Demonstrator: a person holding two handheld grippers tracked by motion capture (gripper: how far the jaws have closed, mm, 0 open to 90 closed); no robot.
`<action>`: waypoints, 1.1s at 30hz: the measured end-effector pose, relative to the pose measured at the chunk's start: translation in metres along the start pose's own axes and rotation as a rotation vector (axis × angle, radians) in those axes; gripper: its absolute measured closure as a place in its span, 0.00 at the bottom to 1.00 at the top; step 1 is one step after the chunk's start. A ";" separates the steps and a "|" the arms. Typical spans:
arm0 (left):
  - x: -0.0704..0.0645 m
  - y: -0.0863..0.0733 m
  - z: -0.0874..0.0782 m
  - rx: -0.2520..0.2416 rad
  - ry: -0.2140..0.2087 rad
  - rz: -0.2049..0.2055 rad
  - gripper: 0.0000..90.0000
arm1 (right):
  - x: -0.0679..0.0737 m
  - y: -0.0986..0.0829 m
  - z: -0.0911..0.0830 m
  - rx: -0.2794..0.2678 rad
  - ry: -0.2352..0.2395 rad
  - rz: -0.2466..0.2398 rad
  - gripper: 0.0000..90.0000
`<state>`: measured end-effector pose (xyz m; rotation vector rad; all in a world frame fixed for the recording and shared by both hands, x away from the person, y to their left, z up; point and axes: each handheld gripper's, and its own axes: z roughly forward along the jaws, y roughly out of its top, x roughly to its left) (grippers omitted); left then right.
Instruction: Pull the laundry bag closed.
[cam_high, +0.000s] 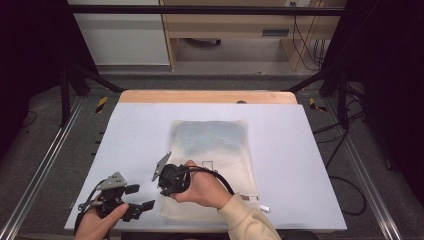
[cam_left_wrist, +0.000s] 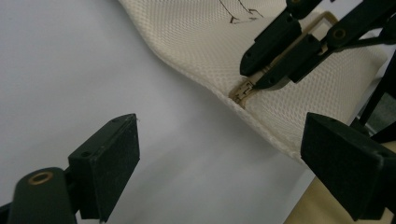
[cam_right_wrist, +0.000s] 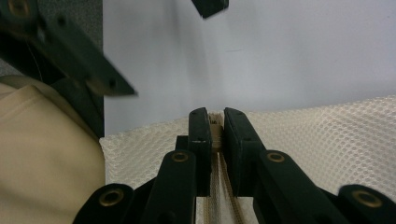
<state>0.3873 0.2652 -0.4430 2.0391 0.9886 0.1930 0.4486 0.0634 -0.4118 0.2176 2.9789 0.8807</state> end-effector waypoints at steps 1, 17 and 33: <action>-0.004 0.000 0.004 0.004 -0.009 0.002 0.13 | 0.000 0.000 -0.001 0.002 -0.001 0.001 0.91; -0.014 0.004 0.035 0.002 -0.107 -0.033 0.22 | 0.003 0.001 -0.007 -0.023 -0.012 -0.007 0.91; -0.007 0.006 0.053 0.020 -0.189 -0.068 0.44 | 0.005 0.003 -0.013 -0.037 -0.018 -0.023 0.91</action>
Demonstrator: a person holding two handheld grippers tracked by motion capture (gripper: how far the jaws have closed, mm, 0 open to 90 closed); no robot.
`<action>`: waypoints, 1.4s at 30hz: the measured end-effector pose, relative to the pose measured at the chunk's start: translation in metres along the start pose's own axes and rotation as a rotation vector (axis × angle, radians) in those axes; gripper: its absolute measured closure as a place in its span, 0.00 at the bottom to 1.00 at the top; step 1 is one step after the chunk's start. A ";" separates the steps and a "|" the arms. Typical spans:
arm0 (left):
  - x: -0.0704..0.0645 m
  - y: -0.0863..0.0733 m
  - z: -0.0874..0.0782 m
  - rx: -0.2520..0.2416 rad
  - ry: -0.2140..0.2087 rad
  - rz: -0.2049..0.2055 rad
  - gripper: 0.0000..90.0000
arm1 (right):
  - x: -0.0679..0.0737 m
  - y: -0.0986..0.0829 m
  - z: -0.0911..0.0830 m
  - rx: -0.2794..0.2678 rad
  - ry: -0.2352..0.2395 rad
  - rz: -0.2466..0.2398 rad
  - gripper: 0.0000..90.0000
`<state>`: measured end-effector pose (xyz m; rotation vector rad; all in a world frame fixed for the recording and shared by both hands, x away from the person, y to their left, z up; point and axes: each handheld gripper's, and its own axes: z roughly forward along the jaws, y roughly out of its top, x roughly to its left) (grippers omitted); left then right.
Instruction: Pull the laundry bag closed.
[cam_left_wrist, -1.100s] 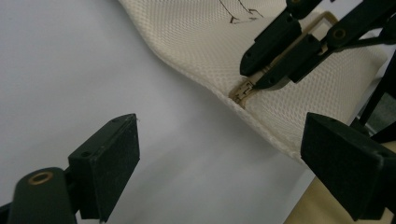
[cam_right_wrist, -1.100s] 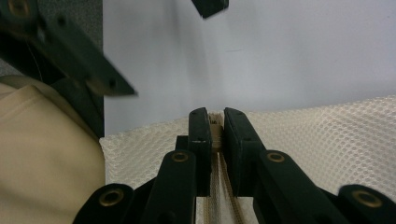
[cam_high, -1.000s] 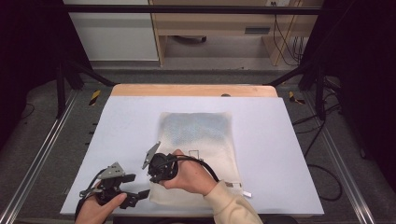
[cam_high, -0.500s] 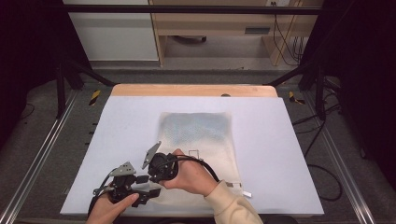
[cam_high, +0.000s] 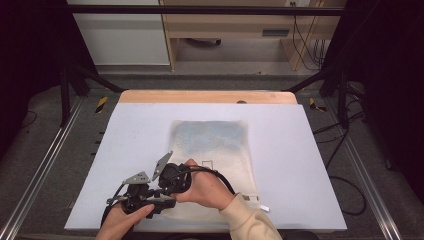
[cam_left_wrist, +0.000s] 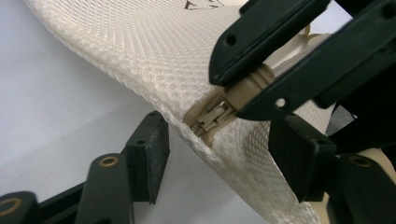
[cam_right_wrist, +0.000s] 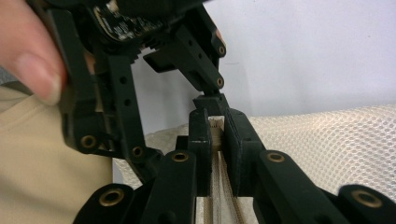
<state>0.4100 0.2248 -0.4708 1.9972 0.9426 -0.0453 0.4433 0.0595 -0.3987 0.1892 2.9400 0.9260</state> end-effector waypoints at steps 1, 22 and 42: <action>0.000 0.000 0.001 -0.003 -0.005 -0.006 0.44 | 0.000 0.000 0.000 -0.002 0.000 -0.002 0.91; 0.011 0.001 0.009 -0.013 -0.123 -0.033 0.65 | -0.001 0.000 -0.002 -0.003 0.003 0.008 0.91; 0.011 0.001 0.010 0.005 -0.110 -0.019 0.80 | -0.002 -0.003 0.001 0.011 0.004 0.004 0.91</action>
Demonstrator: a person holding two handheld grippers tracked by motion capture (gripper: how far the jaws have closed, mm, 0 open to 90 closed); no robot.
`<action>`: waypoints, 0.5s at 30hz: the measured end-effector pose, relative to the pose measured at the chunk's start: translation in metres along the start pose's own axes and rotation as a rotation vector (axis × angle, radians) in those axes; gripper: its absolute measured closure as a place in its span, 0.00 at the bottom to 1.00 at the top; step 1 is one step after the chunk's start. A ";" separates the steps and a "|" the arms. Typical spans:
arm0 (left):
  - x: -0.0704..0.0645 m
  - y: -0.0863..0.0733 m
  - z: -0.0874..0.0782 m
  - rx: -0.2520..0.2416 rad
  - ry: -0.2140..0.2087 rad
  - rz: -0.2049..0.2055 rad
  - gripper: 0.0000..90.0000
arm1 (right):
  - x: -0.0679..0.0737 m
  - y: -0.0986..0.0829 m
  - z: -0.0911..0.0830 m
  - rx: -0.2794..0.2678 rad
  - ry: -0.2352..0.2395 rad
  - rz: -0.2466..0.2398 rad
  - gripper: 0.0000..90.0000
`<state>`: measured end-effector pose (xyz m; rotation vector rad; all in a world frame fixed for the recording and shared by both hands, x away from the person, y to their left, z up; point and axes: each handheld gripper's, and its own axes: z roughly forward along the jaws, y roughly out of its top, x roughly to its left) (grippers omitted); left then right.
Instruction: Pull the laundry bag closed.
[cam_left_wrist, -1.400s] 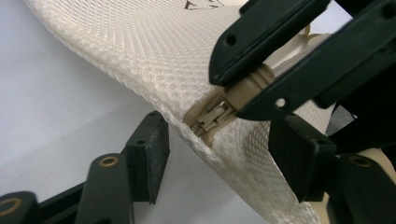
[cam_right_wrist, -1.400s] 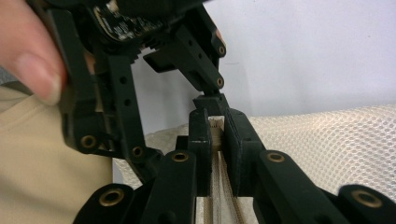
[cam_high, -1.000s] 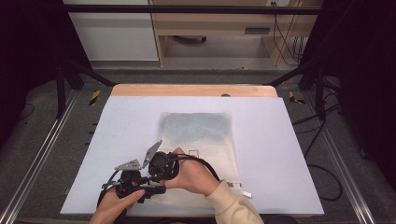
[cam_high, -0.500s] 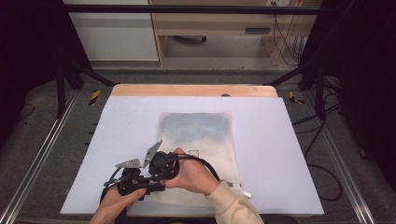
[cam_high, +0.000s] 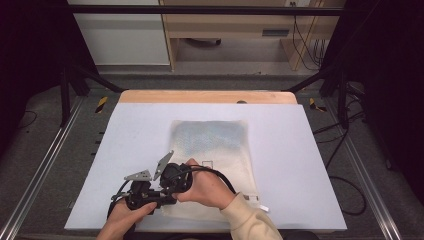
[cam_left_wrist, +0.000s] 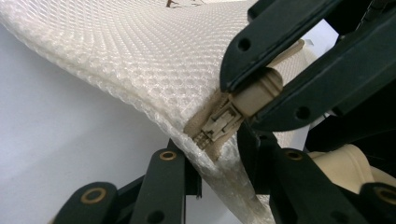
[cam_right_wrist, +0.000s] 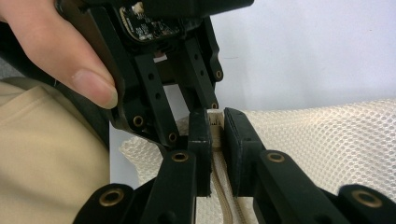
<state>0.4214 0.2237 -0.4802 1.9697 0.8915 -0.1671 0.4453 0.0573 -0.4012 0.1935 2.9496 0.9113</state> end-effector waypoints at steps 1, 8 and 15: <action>0.000 0.000 0.000 0.004 0.006 0.010 0.80 | 0.000 0.000 0.000 0.004 0.000 0.002 0.91; 0.000 0.001 -0.002 0.009 0.023 0.033 0.86 | -0.001 -0.002 0.001 0.018 -0.006 0.006 0.91; -0.001 0.002 -0.002 0.015 0.029 0.039 0.91 | -0.001 -0.003 0.001 0.022 -0.008 0.002 0.91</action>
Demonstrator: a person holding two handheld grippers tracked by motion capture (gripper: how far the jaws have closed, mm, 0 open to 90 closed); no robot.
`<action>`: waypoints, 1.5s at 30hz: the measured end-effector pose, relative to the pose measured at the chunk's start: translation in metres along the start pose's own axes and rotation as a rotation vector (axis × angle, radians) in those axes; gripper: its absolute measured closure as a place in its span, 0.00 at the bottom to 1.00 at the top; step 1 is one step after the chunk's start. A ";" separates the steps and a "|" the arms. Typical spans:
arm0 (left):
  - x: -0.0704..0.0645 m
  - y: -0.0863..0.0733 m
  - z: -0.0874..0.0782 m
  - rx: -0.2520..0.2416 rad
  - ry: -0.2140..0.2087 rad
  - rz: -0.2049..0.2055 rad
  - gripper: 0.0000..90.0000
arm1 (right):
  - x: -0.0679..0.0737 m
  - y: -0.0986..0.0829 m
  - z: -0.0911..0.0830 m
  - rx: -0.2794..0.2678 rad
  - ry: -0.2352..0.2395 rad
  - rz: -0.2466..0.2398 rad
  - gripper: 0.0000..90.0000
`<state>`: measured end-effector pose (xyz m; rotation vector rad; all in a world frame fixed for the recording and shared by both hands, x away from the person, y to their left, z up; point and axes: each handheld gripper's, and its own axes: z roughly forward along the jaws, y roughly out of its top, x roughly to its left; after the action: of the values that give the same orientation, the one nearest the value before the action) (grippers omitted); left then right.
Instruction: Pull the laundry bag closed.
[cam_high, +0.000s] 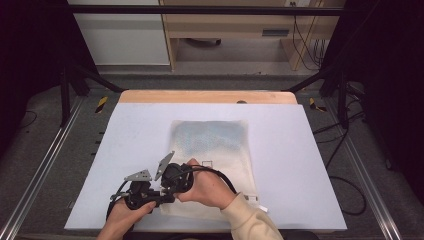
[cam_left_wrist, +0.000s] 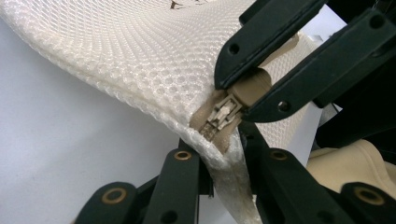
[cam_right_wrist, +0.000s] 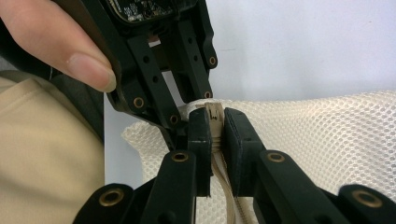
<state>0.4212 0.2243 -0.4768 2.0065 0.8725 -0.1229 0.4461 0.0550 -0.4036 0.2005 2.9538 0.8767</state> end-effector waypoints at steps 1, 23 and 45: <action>0.000 0.000 0.000 0.003 -0.001 0.002 0.91 | 0.000 -0.001 0.000 0.002 -0.001 -0.005 0.91; -0.002 0.002 -0.003 -0.008 0.042 0.029 0.94 | -0.005 -0.016 -0.003 0.069 -0.018 0.003 0.91; -0.007 0.005 -0.001 -0.029 0.037 0.047 0.94 | -0.014 -0.035 -0.014 0.081 -0.020 0.043 0.91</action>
<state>0.4189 0.2198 -0.4696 2.0057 0.8453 -0.0467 0.4548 0.0162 -0.4104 0.2764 2.9794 0.7556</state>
